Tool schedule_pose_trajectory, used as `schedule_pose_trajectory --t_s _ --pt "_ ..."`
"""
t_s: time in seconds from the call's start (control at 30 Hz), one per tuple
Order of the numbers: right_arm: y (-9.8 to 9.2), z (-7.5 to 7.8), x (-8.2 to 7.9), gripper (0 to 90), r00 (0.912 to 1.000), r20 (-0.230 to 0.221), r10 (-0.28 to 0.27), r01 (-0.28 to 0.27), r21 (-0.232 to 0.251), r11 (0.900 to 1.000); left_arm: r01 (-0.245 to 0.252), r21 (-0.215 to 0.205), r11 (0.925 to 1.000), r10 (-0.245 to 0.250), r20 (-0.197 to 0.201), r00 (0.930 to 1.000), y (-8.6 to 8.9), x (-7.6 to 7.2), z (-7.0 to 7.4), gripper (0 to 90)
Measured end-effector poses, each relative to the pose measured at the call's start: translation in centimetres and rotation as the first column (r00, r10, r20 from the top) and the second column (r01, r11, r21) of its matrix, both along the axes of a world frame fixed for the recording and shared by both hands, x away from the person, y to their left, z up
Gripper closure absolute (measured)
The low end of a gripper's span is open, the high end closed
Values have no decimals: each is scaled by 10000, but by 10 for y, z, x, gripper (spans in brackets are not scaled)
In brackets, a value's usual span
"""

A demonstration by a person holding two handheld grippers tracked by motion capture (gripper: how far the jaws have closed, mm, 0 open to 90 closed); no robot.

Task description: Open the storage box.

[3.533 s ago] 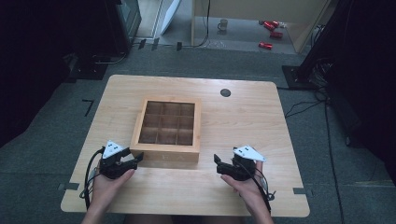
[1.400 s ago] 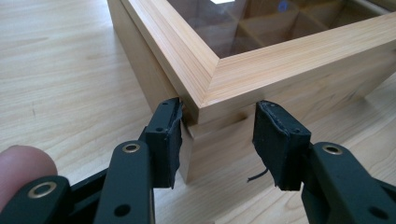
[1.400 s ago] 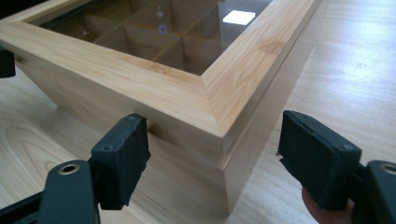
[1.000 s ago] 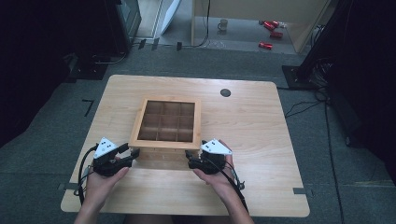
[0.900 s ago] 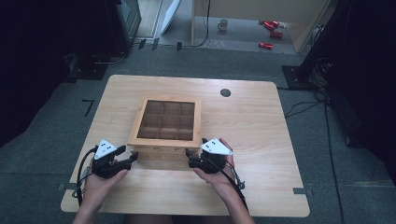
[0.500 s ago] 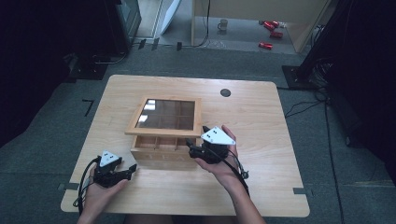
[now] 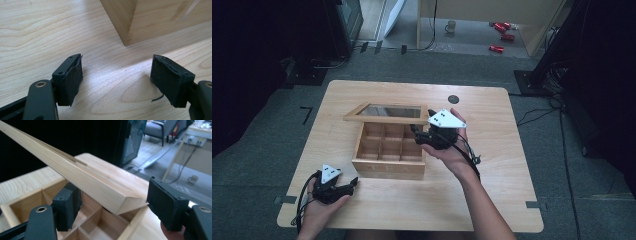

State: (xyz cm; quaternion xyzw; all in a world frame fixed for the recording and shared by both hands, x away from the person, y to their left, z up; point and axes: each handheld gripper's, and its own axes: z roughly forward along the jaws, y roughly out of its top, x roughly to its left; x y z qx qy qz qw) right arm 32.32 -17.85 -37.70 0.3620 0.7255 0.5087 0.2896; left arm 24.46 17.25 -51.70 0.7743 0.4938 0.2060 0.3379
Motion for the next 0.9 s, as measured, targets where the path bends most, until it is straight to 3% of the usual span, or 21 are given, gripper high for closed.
schedule_pose_trajectory --t_s 0.17,0.3,0.67,0.9 --pt "-1 4 21 339 9985 326 445 -446 17 9990 1 -193 9998 -2 -45 10000 2 0 0 264" --pt "-3 6 32 392 9974 252 673 -678 218 9975 -11 -268 9996 10 -62 10000 3 1 0 265" --pt "-16 7 67 462 9932 261 1132 -1156 1264 9852 -90 -326 9994 88 -73 9999 2 2 0 271" --pt "-26 9 92 518 9891 297 1445 -1475 1721 9740 -134 -4 9999 134 31 9999 -2 1 0 290"
